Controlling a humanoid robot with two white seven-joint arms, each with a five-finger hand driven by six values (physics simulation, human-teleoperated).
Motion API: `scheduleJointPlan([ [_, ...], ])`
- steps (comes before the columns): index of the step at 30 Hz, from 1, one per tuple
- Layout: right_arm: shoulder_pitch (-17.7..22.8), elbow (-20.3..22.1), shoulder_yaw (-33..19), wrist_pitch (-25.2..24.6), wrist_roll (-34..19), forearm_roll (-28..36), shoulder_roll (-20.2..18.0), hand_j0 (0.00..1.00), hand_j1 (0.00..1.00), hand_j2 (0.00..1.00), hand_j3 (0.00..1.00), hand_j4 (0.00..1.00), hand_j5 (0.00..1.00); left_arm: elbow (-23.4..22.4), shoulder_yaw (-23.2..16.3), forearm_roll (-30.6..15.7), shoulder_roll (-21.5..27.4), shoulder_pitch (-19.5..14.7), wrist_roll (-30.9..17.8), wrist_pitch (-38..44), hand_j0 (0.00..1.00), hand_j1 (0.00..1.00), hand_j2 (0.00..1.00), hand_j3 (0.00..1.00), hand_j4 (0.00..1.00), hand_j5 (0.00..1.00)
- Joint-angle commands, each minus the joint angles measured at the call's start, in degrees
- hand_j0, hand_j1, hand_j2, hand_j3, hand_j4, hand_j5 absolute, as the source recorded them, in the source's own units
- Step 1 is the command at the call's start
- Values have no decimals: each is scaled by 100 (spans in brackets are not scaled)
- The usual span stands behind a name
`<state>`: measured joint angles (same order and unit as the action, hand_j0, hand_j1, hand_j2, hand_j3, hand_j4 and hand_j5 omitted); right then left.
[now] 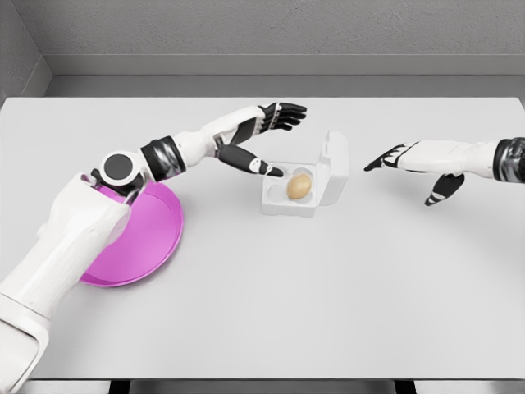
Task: Pack egg into the box and close the box lid
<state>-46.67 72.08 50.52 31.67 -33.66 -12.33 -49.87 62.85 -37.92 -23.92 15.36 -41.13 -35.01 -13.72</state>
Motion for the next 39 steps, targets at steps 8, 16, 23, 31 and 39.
scheduleJointPlan([
  [8, 0, 7, -7, -12, 17, 37, 47, 100, 100, 100, 100, 100, 100, -19, 3, -51, 37, -9, 1, -69, 94, 94, 94, 94, 94, 94],
  [16, 35, 412, 63, -20, 18, 37, -6, 100, 100, 100, 100, 100, 100, 34, 12, -69, 142, -9, 1, -69, 96, 96, 96, 96, 96, 96],
  [23, 26, 772, 63, -29, 18, 37, -93, 100, 100, 100, 100, 100, 100, 1387, 258, -622, 1680, 167, 1, -60, 100, 100, 100, 100, 100, 100],
  [31, -26, 1036, 37, -55, 18, 37, -93, 100, 100, 100, 100, 100, 100, 1528, 733, -649, 2348, 589, 1, -69, 100, 100, 100, 100, 100, 100],
  [39, -237, 1334, 10, -73, 9, 46, 82, 100, 100, 100, 100, 100, 100, 1599, 944, -657, 2542, 826, 1, -69, 100, 100, 100, 100, 100, 100],
])
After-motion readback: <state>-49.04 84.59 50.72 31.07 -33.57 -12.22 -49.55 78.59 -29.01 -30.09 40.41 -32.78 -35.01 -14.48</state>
